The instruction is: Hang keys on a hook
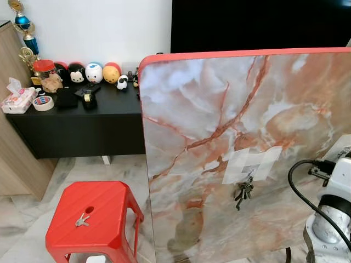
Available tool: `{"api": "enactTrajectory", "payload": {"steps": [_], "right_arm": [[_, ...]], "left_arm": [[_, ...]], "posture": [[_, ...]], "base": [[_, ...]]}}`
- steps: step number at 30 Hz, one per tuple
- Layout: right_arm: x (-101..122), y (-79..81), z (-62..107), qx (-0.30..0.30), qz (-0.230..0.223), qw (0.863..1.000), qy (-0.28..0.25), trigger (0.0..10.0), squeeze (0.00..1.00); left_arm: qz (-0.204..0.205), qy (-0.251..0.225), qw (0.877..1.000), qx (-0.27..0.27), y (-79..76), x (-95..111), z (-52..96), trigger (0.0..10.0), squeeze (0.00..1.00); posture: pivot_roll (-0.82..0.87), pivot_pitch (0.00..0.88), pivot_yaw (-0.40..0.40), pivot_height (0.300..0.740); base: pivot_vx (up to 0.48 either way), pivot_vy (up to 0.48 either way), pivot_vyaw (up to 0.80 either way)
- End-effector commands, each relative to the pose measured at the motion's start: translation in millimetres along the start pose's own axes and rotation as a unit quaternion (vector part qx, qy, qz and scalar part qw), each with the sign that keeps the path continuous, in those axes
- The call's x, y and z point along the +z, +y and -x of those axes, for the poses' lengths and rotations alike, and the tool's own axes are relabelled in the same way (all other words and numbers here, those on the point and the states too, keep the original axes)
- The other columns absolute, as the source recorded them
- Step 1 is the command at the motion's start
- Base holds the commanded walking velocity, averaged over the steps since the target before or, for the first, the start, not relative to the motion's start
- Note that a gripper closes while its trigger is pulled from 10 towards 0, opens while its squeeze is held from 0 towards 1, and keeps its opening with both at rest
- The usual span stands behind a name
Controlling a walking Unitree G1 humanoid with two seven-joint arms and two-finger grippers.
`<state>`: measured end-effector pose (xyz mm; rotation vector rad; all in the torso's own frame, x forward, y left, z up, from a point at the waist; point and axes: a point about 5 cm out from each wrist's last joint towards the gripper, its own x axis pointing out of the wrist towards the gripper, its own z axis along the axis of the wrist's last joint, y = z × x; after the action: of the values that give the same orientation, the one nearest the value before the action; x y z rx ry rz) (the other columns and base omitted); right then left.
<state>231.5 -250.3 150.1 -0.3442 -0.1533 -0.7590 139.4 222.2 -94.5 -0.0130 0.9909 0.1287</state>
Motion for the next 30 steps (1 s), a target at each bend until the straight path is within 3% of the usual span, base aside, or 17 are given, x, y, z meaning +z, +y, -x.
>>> {"api": "enactTrajectory", "payload": {"steps": [1,30], "right_arm": [[2.1,1.3,-2.1,0.004,0.001,1.000,-0.004,10.0,0.00],[-5.6,5.3,-0.3,0.011,-0.003,1.000,0.025,10.0,0.00]], "left_arm": [[-0.008,0.006,1.000,-0.004,-1.8,-1.4,-0.1,10.0,0.00],[-0.008,0.005,1.000,-0.004,-1.9,-0.5,-0.3,10.0,0.00]], "posture": [[0.03,0.000,-0.077,0.714],[0.03,0.000,-0.074,0.714]], "base": [[0.000,0.000,0.00],[0.000,0.000,0.00]]}}
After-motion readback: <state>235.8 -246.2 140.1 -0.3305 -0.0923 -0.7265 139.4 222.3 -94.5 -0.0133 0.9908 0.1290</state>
